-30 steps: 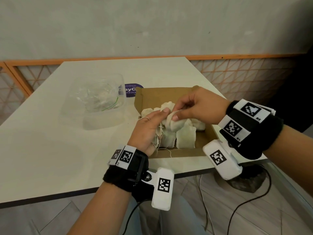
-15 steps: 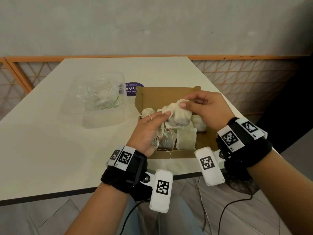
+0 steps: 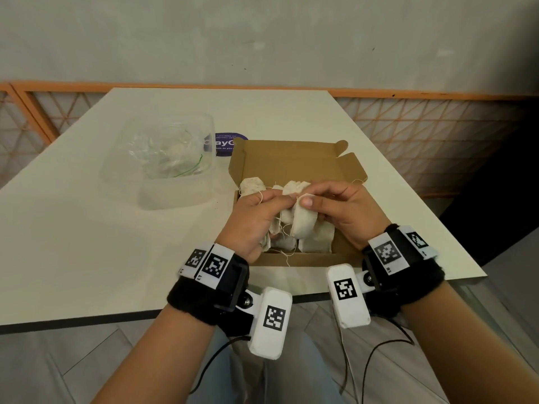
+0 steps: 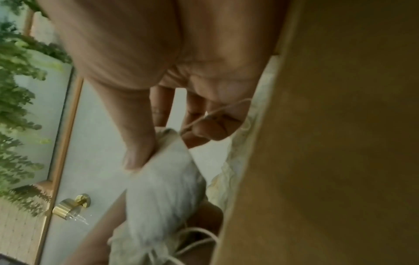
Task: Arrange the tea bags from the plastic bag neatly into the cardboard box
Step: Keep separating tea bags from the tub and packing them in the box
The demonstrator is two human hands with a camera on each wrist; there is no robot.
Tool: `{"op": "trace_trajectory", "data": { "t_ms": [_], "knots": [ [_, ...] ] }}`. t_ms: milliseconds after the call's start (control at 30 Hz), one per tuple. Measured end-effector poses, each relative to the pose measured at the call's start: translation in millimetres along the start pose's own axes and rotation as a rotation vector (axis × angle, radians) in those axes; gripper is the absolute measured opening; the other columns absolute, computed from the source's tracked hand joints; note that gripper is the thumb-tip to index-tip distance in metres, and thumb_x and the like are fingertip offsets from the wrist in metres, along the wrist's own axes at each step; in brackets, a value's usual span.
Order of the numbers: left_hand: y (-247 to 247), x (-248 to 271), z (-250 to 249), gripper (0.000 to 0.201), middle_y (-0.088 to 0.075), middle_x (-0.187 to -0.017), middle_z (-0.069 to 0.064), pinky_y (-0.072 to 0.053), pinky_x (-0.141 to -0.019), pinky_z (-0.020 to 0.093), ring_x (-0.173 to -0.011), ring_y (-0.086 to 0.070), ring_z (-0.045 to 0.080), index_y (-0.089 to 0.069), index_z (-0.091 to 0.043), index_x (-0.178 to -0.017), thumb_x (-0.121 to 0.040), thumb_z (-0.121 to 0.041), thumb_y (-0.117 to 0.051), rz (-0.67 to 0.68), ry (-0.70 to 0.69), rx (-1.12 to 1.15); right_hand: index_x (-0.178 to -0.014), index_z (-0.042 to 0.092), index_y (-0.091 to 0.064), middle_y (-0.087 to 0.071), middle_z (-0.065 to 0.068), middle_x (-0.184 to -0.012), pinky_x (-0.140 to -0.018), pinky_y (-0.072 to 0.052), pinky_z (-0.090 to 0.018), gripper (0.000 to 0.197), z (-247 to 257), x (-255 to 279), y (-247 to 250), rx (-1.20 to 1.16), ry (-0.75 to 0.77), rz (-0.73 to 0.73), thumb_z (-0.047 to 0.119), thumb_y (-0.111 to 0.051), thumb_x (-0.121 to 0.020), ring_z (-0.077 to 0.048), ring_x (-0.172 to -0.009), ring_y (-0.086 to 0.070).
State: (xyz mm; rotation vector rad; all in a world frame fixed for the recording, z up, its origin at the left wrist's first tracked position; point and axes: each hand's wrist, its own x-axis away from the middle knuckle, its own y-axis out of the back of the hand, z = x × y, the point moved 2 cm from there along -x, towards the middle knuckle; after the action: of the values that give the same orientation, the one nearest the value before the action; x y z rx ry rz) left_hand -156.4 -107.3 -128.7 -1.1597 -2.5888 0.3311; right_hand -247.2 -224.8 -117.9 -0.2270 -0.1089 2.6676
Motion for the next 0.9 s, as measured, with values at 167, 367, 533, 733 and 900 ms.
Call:
{"op": "trace_trajectory", "data": {
  "t_ms": [167,367,533,733,900],
  "knots": [
    [-1,1,1,0.015,-0.061,-0.072,0.012,-0.044,-0.058,0.025,-0.065,-0.056,0.023,-0.066,-0.011,-0.071,-0.086,-0.015,-0.065,0.000,-0.017,-0.017,-0.076,0.015,-0.076,-0.073,-0.005,-0.079,-0.078,-0.055,-0.031,0.010,3,1,2,0.007,0.052,-0.097,0.012,-0.070,-0.068,-0.020,-0.080,-0.067],
    [2,0,-2,0.018,-0.065,-0.083,0.009,-0.037,-0.046,0.020,-0.065,-0.056,0.019,-0.069,-0.013,-0.093,-0.089,-0.029,-0.062,-0.063,0.005,0.015,-0.101,0.018,-0.065,-0.067,0.006,-0.066,-0.068,-0.054,-0.021,0.046,10,0,3,-0.198,0.107,-0.024,0.016,-0.073,-0.056,-0.007,-0.068,-0.065],
    [-1,2,0,0.017,-0.060,-0.080,0.016,-0.044,-0.053,0.025,-0.068,-0.056,0.025,-0.070,-0.011,-0.082,-0.091,-0.018,-0.058,0.015,-0.003,-0.022,-0.103,0.013,-0.061,-0.070,0.005,-0.067,-0.072,-0.055,-0.022,0.045,8,0,1,-0.146,0.084,-0.032,0.012,-0.072,-0.060,-0.009,-0.071,-0.067],
    [-2,4,-3,0.027,-0.067,-0.066,0.002,-0.042,-0.042,0.014,-0.056,-0.061,0.011,-0.069,-0.005,-0.093,-0.088,-0.030,-0.062,0.046,-0.024,-0.034,-0.091,0.010,-0.066,-0.072,0.002,-0.075,-0.070,-0.055,-0.021,0.022,5,-1,2,-0.049,0.081,-0.176,0.001,-0.066,-0.071,-0.010,-0.075,-0.067],
    [0,1,0,0.024,-0.069,-0.097,0.018,-0.055,-0.076,0.033,-0.095,-0.065,0.030,-0.069,0.000,-0.100,-0.081,-0.015,-0.072,0.005,-0.071,-0.061,-0.083,0.008,-0.065,-0.071,0.004,-0.067,-0.063,-0.056,-0.021,0.014,6,0,0,-0.033,0.073,-0.241,-0.005,-0.059,-0.082,-0.007,-0.068,-0.067]
  ]
}}
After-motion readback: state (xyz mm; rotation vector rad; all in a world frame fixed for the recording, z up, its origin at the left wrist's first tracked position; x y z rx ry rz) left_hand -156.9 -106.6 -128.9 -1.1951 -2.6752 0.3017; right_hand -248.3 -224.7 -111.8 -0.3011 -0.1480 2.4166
